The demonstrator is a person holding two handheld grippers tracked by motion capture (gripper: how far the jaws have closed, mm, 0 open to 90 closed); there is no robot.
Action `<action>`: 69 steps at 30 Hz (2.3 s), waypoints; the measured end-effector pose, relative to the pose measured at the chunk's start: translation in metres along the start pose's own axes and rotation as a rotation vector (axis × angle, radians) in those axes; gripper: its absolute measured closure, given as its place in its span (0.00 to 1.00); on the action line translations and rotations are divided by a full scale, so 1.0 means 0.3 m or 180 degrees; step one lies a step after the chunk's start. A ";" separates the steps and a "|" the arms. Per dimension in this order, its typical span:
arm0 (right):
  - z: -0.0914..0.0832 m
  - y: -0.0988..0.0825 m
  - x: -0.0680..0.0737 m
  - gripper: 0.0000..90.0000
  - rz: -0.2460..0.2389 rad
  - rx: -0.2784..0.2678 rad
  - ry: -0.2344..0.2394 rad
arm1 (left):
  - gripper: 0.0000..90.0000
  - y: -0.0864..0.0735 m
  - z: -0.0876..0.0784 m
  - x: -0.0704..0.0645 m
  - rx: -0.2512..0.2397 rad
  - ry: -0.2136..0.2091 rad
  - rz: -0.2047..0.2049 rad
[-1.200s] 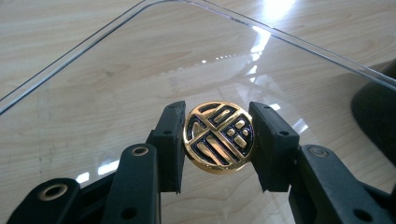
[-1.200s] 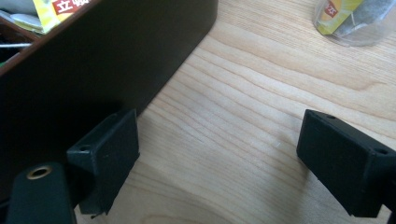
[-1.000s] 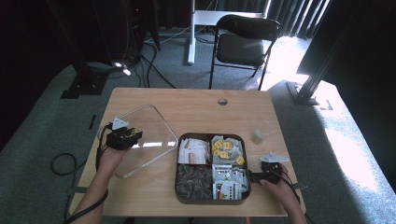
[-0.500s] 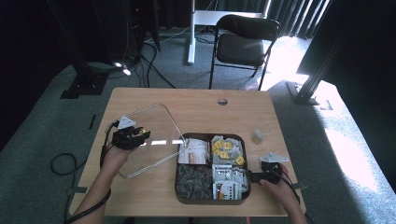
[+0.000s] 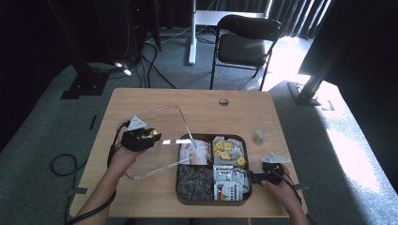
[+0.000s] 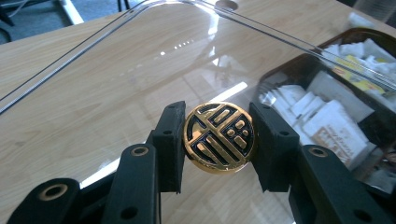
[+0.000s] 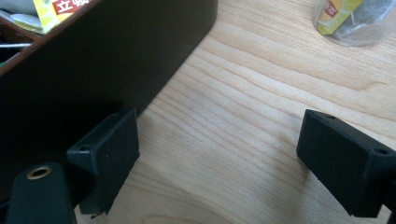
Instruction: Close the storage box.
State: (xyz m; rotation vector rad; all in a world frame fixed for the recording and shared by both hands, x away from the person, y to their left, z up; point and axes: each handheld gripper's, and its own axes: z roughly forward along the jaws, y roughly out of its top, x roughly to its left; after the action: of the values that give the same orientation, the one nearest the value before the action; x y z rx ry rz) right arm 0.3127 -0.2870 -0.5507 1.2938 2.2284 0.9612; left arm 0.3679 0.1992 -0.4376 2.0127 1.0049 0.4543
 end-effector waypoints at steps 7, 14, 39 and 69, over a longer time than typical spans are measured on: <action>0.000 0.000 0.000 0.14 0.0001 0.0000 0.0000 | 0.65 0.012 0.015 -0.032 0.0003 -0.0131 0.0074; 0.000 0.000 0.000 0.14 0.0006 -0.0001 0.0001 | 0.65 0.024 0.028 -0.074 0.0016 -0.0245 0.0167; 0.000 0.000 0.000 0.14 -0.0003 -0.0003 0.0001 | 0.65 0.079 0.088 -0.225 0.0044 -0.0629 0.0419; -0.001 -0.001 -0.001 0.14 -0.0002 -0.0004 0.0011 | 0.65 0.140 0.147 -0.392 0.0045 -0.1007 0.0593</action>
State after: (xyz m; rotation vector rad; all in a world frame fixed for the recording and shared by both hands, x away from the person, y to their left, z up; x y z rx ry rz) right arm 0.3126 -0.2875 -0.5507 1.2917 2.2302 0.9651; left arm 0.3431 0.0696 -0.4256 2.1180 0.6322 0.2157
